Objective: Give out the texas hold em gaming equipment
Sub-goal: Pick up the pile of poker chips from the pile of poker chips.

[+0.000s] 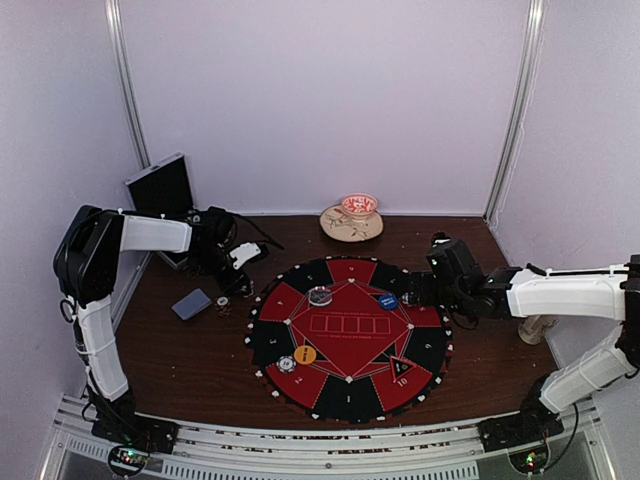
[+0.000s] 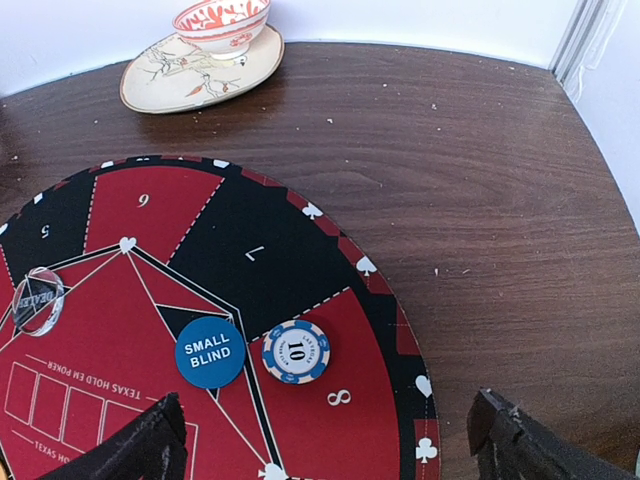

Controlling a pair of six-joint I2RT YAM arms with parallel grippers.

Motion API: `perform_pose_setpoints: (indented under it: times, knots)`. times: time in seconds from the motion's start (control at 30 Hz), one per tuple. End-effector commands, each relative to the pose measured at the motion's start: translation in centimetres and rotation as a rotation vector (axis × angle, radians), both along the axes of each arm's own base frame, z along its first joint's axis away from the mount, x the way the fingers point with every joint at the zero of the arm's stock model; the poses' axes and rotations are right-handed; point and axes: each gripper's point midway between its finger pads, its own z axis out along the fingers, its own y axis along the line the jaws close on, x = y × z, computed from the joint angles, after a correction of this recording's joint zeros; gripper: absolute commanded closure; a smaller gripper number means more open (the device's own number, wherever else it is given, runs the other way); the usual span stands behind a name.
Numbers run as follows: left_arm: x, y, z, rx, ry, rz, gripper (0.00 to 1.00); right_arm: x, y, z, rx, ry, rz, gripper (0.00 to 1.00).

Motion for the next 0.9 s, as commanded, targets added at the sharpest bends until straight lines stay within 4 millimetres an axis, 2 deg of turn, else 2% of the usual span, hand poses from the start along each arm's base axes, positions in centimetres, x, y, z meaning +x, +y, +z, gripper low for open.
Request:
perform_pose_setpoints:
  times: [0.0,0.27,0.53,0.67,0.87]
  knots:
    - [0.6,0.1,0.2,-0.001,-0.016,0.008,0.63,0.3,0.1,0.5,-0.012,-0.018,-0.003,0.00]
    - [0.6,0.3,1.2,-0.002,-0.038,0.011,0.68,0.3,0.1,0.5,-0.013,-0.017,-0.003,0.00]
    - [0.5,-0.2,4.5,-0.039,-0.084,-0.007,0.70,0.3,0.2,0.4,-0.014,-0.016,-0.002,0.00]
    - [0.5,-1.0,6.0,-0.053,-0.102,-0.029,0.71,0.3,0.2,0.4,-0.017,-0.015,-0.001,0.00]
    - [1.6,-3.9,8.1,-0.074,-0.129,-0.085,0.71,0.4,-0.1,0.3,-0.033,-0.020,-0.019,0.00]
